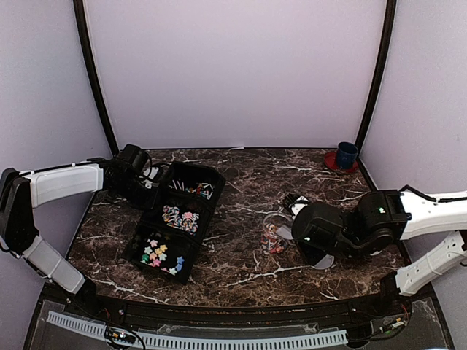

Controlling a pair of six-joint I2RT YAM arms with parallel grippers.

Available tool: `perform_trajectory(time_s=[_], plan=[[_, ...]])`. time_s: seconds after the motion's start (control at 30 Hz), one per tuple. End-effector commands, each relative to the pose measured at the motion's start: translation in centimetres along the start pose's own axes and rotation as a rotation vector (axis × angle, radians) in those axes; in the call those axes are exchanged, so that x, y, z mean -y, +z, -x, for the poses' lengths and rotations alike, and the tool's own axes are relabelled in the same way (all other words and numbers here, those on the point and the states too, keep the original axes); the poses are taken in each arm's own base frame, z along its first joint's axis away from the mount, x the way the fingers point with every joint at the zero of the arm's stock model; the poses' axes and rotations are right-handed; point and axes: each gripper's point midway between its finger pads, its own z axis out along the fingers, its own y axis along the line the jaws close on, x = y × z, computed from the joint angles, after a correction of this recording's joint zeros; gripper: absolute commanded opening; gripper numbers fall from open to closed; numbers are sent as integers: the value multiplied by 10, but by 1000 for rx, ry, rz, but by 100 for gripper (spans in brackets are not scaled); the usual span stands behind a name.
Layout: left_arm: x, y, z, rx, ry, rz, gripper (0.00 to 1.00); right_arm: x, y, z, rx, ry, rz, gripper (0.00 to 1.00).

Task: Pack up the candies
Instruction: Place the fake candies in the packing bottle, then move the packing bottle to the center of the board.

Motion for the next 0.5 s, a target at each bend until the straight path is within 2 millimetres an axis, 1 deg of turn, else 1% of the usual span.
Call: perform_trajectory(time_s=[0.0, 0.2, 0.47], plan=[[15, -22, 26, 122, -8, -75, 0, -1, -3, 0, -26, -39, -13, 0], [16, -22, 26, 123, -13, -82, 0, -3, 5, 10, -11, -67, -34, 0], [16, -23, 26, 129, -17, -84, 0, 1, 22, 36, 41, -66, -38, 0]])
